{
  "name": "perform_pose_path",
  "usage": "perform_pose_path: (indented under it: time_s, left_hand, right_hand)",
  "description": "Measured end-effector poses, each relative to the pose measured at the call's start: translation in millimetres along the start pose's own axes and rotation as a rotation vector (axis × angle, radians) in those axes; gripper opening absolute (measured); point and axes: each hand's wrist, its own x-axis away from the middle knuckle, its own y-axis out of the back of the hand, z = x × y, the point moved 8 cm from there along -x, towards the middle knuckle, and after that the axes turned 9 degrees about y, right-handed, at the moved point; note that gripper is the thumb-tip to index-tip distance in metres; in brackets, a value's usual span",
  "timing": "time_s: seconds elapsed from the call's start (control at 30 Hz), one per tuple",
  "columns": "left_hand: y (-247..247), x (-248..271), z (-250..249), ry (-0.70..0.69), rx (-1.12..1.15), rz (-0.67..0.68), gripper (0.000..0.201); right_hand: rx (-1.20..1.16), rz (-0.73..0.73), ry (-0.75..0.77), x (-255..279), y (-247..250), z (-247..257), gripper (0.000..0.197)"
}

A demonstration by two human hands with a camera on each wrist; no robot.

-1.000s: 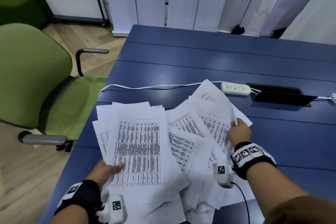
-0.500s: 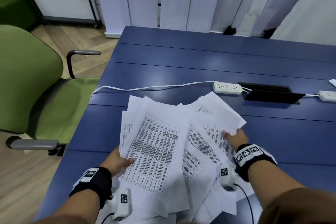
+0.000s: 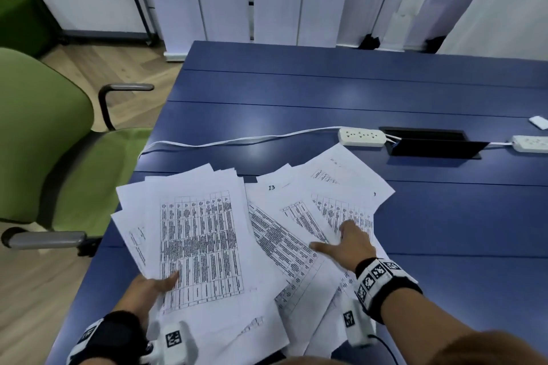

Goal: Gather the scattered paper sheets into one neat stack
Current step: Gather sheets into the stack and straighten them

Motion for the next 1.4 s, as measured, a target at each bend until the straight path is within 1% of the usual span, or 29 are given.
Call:
perform_pose_path:
  time_s: [0.07,0.1,0.17,0.23,0.27,0.3,0.33,0.4,0.47,0.5,0.57,0.6,0.63,0.7,0.77,0.8,0.87,0.9,0.97,1.0,1.03,1.07,1.13,1.17,1.2,1.23,1.3,1.33,1.4]
  left_hand:
    - [-2,-2,6,0.002,-0.013,-0.001,0.052]
    - [-9,-2,6,-0.004,-0.017,0.020,0.050]
    - [-21,3,6,-0.005,-0.005,0.056,0.044]
    - [-32,8,6,-0.017,0.021,0.092,0.043]
    - [-36,11,6,-0.017,0.030,0.102,0.044]
    - [-38,12,7,-0.008,0.057,0.123,0.045]
    - [-39,12,8,-0.004,0.063,0.122,0.046]
    - [-40,14,10,-0.010,0.071,0.129,0.047]
    - [-40,15,12,0.003,0.089,0.112,0.048]
    - [-41,14,13,-0.006,0.101,0.118,0.049]
    - [-43,15,12,-0.008,0.112,0.117,0.049]
    - [-46,17,11,-0.015,0.118,0.106,0.046]
    - [-47,18,9,-0.034,0.132,0.107,0.044]
    - [-52,28,5,-0.048,0.161,0.103,0.041]
    - [-53,30,4,-0.063,0.150,0.111,0.043]
    - [-54,29,5,-0.073,0.148,0.113,0.045]
    - [-54,28,5,-0.070,0.187,0.141,0.048]
    - [-55,32,2,-0.090,0.215,0.156,0.051]
    - [-63,46,-9,-0.097,0.274,0.199,0.055]
    - [-66,51,-14,-0.100,0.324,0.235,0.055]
    - [-68,51,-15,-0.096,0.353,0.264,0.056]
    - [-65,48,-15,-0.094,0.352,0.249,0.063]
    - [-59,32,-2,-0.050,0.306,0.230,0.095]
    - [-54,23,5,-0.042,0.281,0.218,0.106]
    - [-56,32,-2,-0.064,0.270,0.234,0.108]
    - [-59,40,-7,-0.072,0.272,0.258,0.104]
    - [-72,57,-19,-0.098,0.307,0.345,0.080]
    - [-73,55,-17,-0.110,0.299,0.346,0.073]
    - [-69,47,-11,-0.142,0.221,0.299,0.079]
  right_hand:
    - [0.003,0.034,0.025,4,-3,14,0.098]
    - [-0.034,0.049,0.031,6,-6,19,0.092]
    - [-0.208,0.065,0.029,7,-16,26,0.092]
    - [-0.407,0.106,0.023,13,-23,35,0.088]
    - [-0.431,0.140,0.024,17,-25,41,0.080]
    - [-0.394,0.166,0.033,20,-23,45,0.071]
    - [-0.344,0.152,0.055,21,-16,48,0.061]
    - [-0.228,0.009,0.110,18,15,52,0.039]
    - [-0.113,-0.211,0.125,16,60,50,0.030]
    - [-0.105,-0.324,0.130,19,87,51,0.027]
    - [-0.261,-0.526,0.187,30,138,58,0.021]
    - [-0.379,-0.579,0.230,35,157,62,0.021]
    - [-0.510,-0.591,0.290,40,170,70,0.021]
    - [-0.781,-0.516,0.359,42,171,86,0.022]
    - [-0.985,-0.405,0.343,37,150,95,0.021]
    - [-1.021,-0.345,0.328,35,136,99,0.019]
    - [-0.955,-0.214,0.279,31,100,100,0.018]
    - [-0.905,-0.141,0.246,31,78,98,0.025]
    - [-0.835,-0.014,0.119,29,33,82,0.049]
    - [-0.803,0.022,0.058,31,15,75,0.062]
    - [-0.754,0.030,0.017,31,-2,68,0.074]
    - [-0.678,0.027,-0.002,33,-13,66,0.080]
    - [-0.535,0.044,0.032,35,-30,69,0.079]
    - [-0.497,0.059,0.067,36,-37,75,0.071]
    - [-0.483,0.076,0.104,39,-40,85,0.061]
    - [-0.466,0.094,0.141,40,-45,95,0.054]
    - [-0.444,0.153,0.213,45,-53,114,0.054]
    - [-0.436,0.197,0.240,47,-58,122,0.059]
    - [-0.419,0.300,0.271,47,-71,129,0.079]
